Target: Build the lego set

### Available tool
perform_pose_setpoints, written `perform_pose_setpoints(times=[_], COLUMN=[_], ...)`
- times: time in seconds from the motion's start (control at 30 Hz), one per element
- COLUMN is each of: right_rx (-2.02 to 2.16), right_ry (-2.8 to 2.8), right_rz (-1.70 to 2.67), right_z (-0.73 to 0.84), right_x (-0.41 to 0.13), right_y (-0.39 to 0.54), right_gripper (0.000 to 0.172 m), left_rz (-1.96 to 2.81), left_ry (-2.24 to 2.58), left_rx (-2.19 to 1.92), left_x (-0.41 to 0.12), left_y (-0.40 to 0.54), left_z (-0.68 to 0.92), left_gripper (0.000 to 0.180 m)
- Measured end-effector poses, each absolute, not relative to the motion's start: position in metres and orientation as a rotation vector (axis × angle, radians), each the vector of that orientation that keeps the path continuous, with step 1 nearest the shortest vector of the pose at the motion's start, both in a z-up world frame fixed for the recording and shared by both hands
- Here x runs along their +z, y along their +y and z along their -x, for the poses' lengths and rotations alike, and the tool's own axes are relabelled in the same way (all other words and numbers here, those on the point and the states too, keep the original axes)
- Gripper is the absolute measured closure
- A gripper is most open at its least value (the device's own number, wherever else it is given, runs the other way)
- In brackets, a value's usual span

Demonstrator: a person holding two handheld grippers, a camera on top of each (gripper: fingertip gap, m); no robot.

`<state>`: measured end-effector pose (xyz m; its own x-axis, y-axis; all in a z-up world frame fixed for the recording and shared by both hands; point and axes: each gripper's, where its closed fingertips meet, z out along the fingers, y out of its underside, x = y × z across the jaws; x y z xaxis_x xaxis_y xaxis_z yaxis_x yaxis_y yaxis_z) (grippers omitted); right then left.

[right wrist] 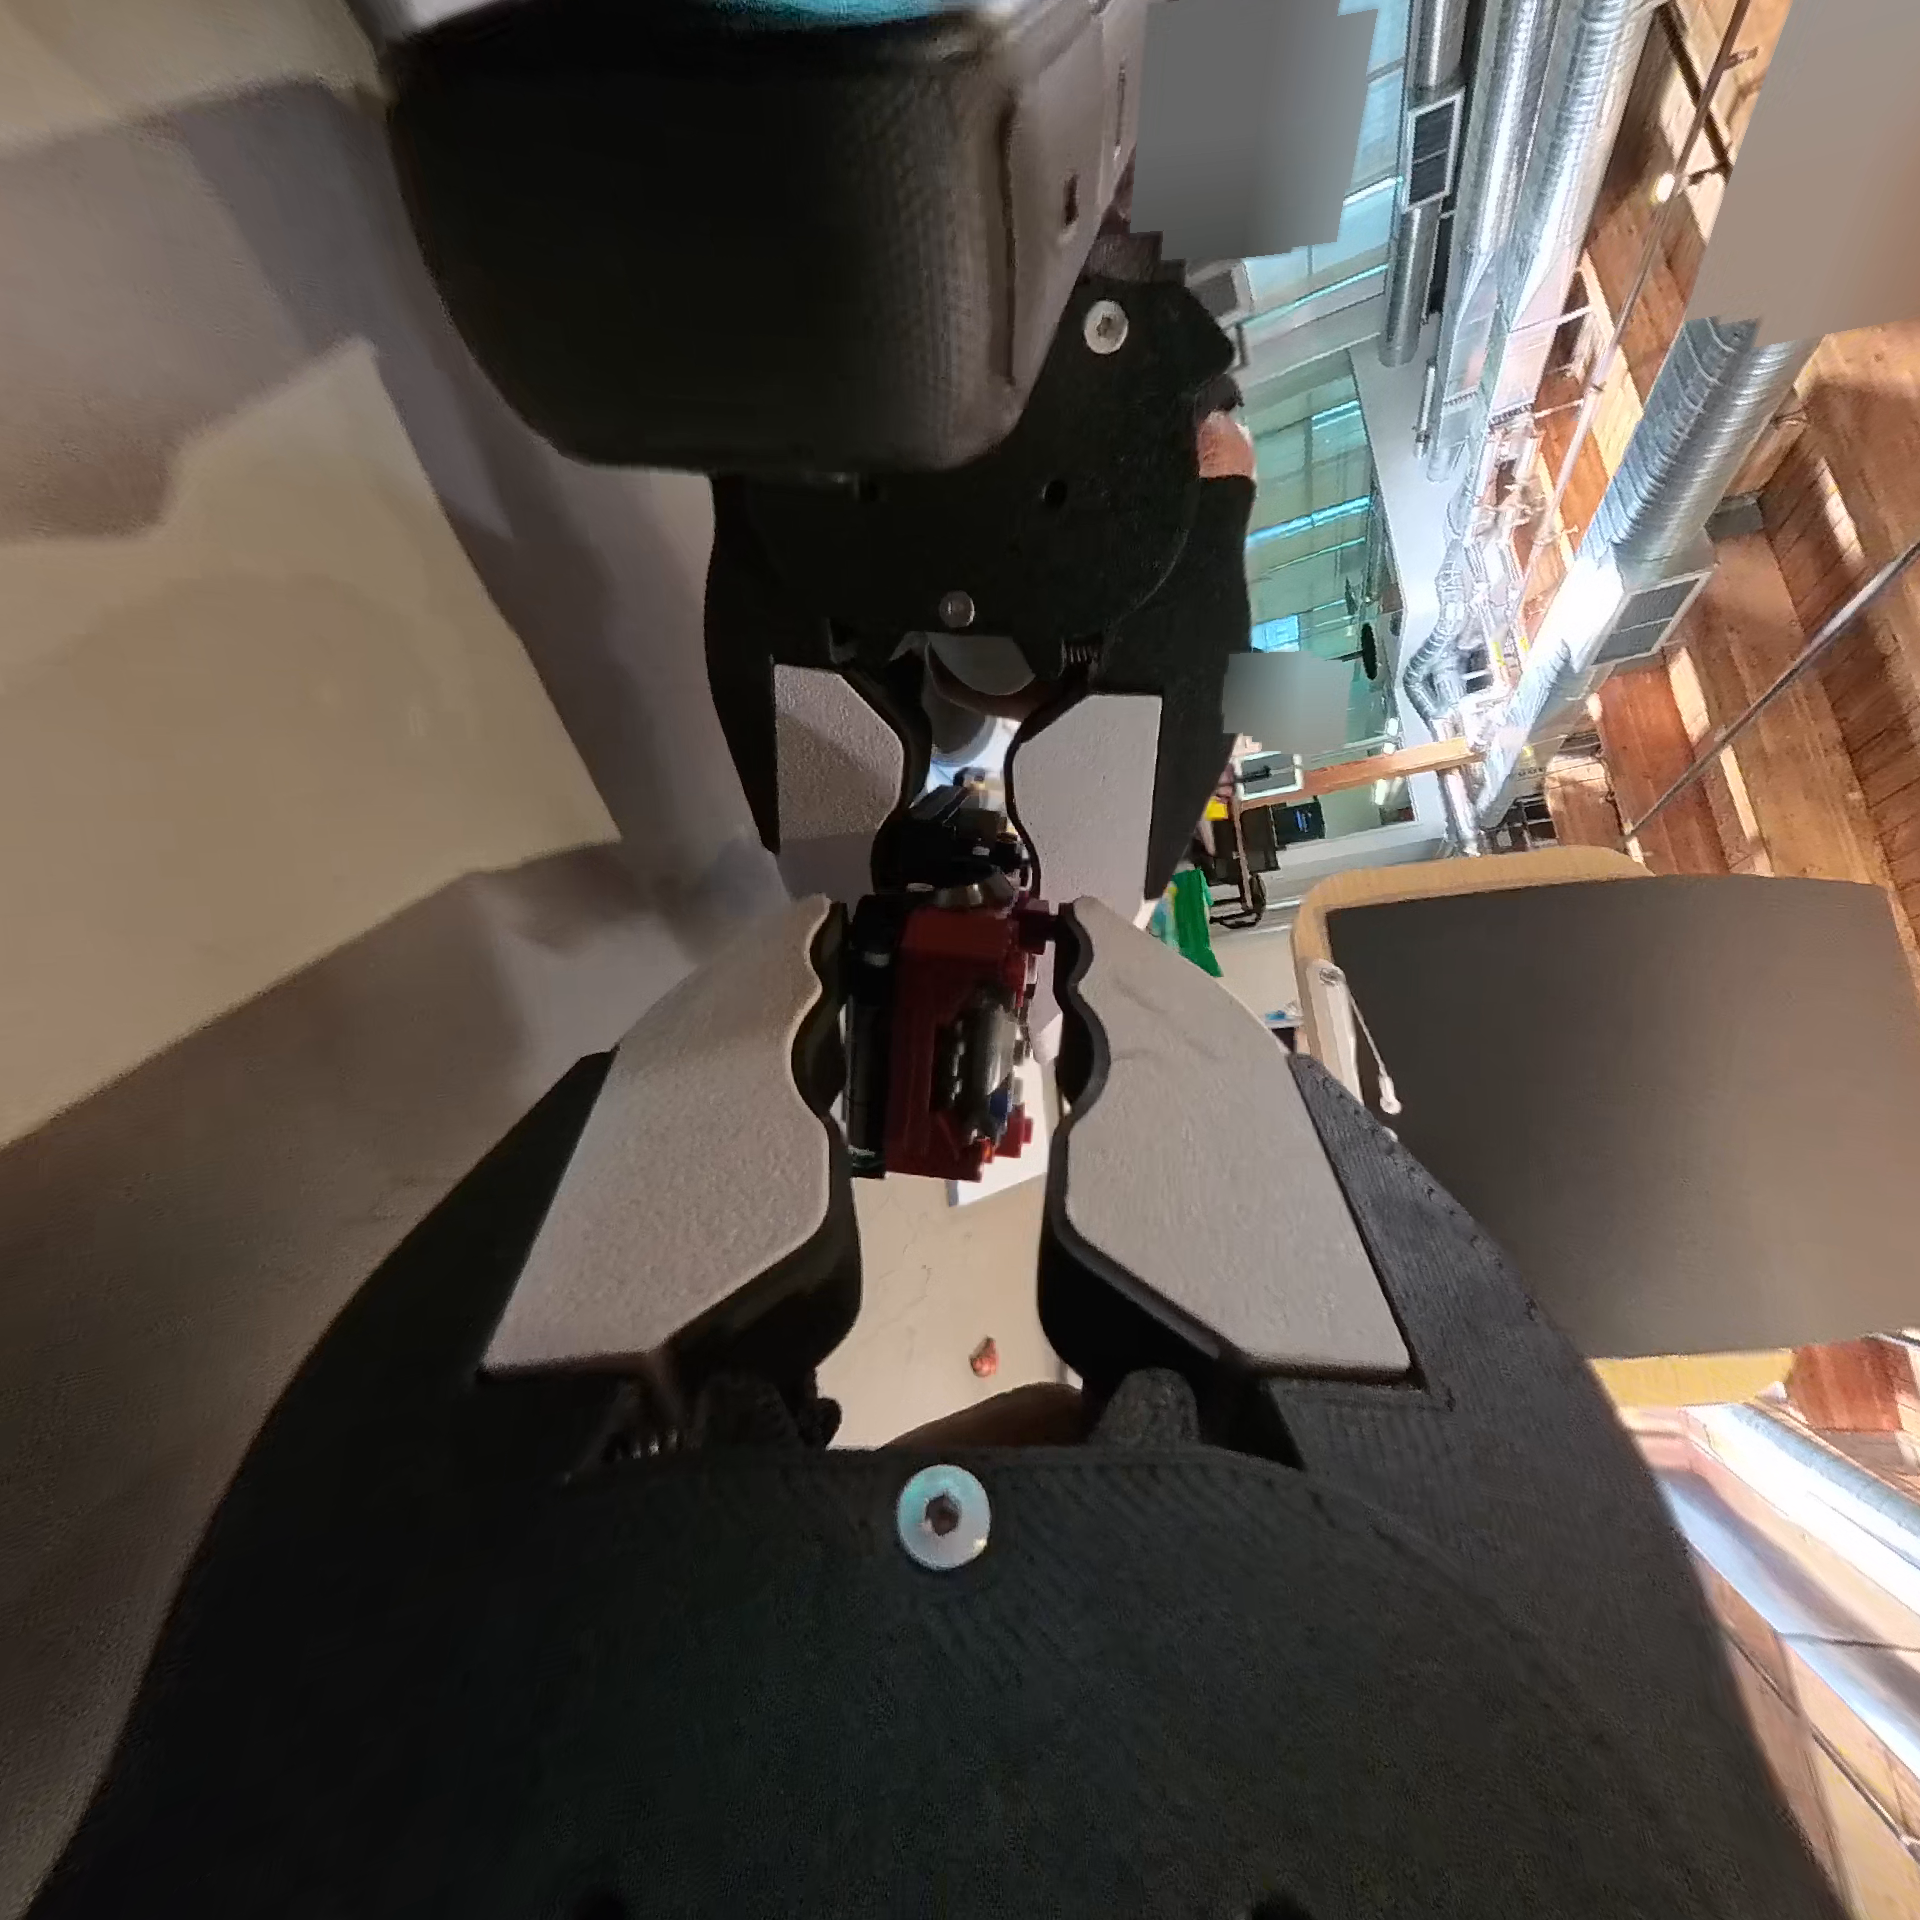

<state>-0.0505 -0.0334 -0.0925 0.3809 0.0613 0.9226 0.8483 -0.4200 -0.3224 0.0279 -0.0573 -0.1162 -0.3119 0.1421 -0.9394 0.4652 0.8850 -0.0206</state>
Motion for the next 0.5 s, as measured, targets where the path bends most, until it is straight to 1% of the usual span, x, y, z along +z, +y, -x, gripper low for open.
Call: perform_pose_setpoints(times=[0.07, 0.13, 0.2, 0.37, 0.5], right_rx=[-1.218, -1.247, -1.237, -1.182, -1.149], right_ry=[-0.772, -0.753, -0.709, -0.633, -0.604], right_rz=[1.729, 1.714, 1.698, 1.756, 1.839], right_z=[0.047, 0.046, 0.046, 0.047, 0.051], right_x=[-0.089, -0.087, -0.081, -0.087, -0.102], right_y=[-0.033, -0.034, -0.038, -0.055, -0.074], right_gripper=[0.133, 0.119, 0.112, 0.111, 0.114], left_rz=[-0.429, -0.408, -0.414, -0.394, -0.411], left_ry=[1.875, 1.878, 1.883, 1.900, 1.929], left_rx=[-0.326, -0.307, -0.297, -0.311, -0.270], left_x=[-0.114, -0.116, -0.120, -0.126, -0.135], left_y=[-0.054, -0.050, -0.048, -0.049, -0.050], left_z=[-0.032, -0.036, -0.037, -0.038, -0.038], left_gripper=[0.145, 0.145, 0.145, 0.145, 0.145])
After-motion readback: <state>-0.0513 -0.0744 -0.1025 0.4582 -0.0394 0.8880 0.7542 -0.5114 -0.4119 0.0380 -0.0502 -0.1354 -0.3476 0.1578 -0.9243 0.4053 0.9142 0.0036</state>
